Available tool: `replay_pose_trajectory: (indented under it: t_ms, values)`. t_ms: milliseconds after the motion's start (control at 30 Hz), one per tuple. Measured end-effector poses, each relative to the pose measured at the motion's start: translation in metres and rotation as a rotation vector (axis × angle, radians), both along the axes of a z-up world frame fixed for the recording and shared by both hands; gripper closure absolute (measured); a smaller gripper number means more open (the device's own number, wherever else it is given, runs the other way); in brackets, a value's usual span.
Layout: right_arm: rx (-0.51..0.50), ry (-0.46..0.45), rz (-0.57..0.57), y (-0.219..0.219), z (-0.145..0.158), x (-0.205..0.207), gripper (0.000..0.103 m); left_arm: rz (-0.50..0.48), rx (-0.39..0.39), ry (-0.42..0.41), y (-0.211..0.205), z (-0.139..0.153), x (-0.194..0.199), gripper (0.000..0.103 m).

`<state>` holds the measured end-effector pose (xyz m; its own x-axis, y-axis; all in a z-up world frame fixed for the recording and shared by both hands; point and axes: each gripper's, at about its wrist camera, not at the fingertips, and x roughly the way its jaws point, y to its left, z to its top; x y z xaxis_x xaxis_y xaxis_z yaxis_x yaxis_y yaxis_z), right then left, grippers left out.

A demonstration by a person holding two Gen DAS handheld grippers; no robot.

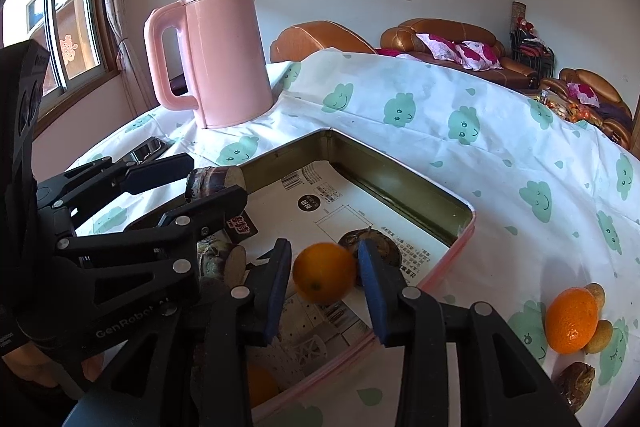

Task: Organize fruits
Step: 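Grasp a dark brown dried fruit with the right gripper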

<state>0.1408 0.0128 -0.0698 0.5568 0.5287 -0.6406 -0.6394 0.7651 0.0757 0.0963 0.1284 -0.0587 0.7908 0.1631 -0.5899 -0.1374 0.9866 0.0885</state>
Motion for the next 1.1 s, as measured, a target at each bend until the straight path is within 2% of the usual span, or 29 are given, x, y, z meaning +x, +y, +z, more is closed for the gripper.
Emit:
replay_pose_trajectory:
  t_ms: [33,100,167,267,400,500,633,800,1033,1100]
  values:
    - [0.002,-0.005,-0.007,-0.001,0.001,-0.001,0.059,0.010,-0.004,-0.003,0.003,0.001,-0.003,0.035]
    - [0.014,-0.016,-0.022,-0.005,0.005,-0.004,0.045,0.032,-0.014,-0.020,0.009,0.006,-0.009,0.024]
    - [0.056,-0.008,-0.013,-0.012,0.010,-0.007,0.042,0.038,-0.035,-0.041,0.013,0.011,-0.017,0.012]
    - [0.074,-0.032,-0.028,-0.024,0.019,-0.016,0.041,0.037,-0.047,-0.079,0.009,0.022,-0.026,0.005]
    - [0.059,-0.077,-0.097,-0.060,0.029,-0.023,0.041,-0.021,-0.051,-0.112,-0.016,0.035,-0.029,0.003]
    - [0.007,-0.072,-0.228,-0.100,0.028,-0.019,0.041,-0.075,-0.032,-0.123,-0.044,0.038,-0.026,0.000]
    - [-0.022,-0.005,-0.375,-0.154,0.014,-0.006,0.041,-0.142,-0.028,-0.099,-0.081,0.033,-0.016,0.000]
    - [-0.039,0.082,-0.403,-0.177,-0.003,0.010,0.041,-0.205,0.008,-0.065,-0.122,0.024,-0.006,0.000]
    - [-0.093,0.153,-0.373,-0.171,-0.020,0.024,0.042,-0.229,0.037,-0.024,-0.144,0.016,0.009,0.000]
    - [-0.093,0.161,-0.372,-0.173,-0.023,0.026,0.054,-0.236,0.033,-0.019,-0.146,0.016,0.012,0.000]
